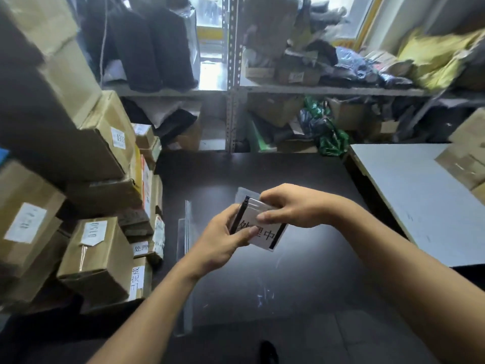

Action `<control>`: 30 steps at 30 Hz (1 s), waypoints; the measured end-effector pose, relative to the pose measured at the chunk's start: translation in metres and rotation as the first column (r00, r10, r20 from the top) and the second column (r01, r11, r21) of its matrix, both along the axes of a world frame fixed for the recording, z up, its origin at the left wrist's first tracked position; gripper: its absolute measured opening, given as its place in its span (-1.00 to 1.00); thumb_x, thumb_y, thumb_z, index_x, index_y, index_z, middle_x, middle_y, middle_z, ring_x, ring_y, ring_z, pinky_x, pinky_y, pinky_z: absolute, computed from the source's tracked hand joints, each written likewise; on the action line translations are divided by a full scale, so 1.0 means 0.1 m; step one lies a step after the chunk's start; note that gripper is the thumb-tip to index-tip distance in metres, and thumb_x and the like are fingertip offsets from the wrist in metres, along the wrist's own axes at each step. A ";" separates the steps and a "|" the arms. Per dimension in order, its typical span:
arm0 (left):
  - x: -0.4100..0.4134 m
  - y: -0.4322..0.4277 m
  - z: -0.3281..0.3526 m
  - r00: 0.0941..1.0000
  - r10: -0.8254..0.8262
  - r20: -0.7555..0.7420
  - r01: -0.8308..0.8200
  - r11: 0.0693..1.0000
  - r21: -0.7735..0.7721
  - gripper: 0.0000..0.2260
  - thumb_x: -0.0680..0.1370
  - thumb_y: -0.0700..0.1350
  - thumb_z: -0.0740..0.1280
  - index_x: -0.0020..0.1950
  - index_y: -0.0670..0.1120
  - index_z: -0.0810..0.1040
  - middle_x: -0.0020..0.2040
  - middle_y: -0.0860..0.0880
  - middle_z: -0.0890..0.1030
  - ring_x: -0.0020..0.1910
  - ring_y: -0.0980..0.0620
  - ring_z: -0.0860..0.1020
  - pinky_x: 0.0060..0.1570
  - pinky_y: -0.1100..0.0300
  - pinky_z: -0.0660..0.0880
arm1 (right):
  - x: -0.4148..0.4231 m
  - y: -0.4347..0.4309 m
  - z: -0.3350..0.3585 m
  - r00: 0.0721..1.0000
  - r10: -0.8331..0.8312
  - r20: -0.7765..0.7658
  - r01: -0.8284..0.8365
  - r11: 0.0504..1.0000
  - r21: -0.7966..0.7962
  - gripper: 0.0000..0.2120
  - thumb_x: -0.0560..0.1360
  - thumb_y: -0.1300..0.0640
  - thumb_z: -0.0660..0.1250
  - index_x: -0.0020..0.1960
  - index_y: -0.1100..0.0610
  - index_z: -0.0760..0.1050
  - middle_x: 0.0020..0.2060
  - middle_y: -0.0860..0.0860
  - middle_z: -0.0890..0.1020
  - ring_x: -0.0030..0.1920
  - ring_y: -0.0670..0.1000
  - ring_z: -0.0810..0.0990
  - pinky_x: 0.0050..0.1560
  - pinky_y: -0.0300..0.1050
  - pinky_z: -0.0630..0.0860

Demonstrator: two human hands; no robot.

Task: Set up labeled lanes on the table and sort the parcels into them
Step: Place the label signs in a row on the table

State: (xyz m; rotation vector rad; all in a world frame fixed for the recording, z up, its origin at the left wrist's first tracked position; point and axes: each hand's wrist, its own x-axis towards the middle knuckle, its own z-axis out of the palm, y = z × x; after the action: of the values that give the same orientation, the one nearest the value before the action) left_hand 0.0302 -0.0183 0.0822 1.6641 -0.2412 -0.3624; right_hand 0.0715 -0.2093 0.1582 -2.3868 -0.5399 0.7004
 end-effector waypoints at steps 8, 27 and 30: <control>0.01 -0.40 -0.09 0.999 0.026 -0.031 -0.030 0.991 -0.127 -0.49 0.51 -0.31 0.38 0.35 0.11 0.38 0.10 0.06 0.64 0.09 0.07 0.61 -0.06 0.18 0.59 | 0.26 -0.62 0.02 0.964 -0.145 -0.221 0.213 0.921 0.327 -0.81 0.63 0.16 0.26 0.10 0.20 0.62 -0.07 0.09 0.70 -0.04 0.02 0.65 0.00 -0.04 0.59; 0.72 -0.99 -0.30 0.995 0.089 -0.053 -0.095 0.988 -0.121 -0.31 0.48 -0.22 0.42 0.48 0.23 0.21 0.33 0.05 0.52 0.25 0.09 0.56 0.17 0.16 0.54 | 1.49 -1.68 0.00 0.950 -0.272 0.151 0.268 0.962 0.046 -0.84 0.61 0.21 0.29 0.11 0.04 0.59 -0.04 -0.07 0.66 -0.02 -0.08 0.63 0.04 -0.18 0.55; 0.91 -1.12 -0.40 0.990 0.124 -0.063 -0.129 0.988 -0.084 -0.42 0.48 -0.26 0.41 0.41 0.14 0.35 0.24 0.01 0.58 0.15 0.11 0.61 0.06 0.18 0.58 | 1.86 -2.01 -0.26 0.927 -0.238 0.291 0.295 0.940 -0.170 -0.81 0.61 0.18 0.27 0.18 0.09 0.59 0.07 0.00 0.64 0.10 0.03 0.60 0.12 -0.15 0.49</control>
State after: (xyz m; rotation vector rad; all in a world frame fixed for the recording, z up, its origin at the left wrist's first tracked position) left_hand 0.1214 -0.1307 0.0420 1.5712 -0.1061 -0.2995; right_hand 0.2571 -0.4104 0.1317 -2.7078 -0.2437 0.3288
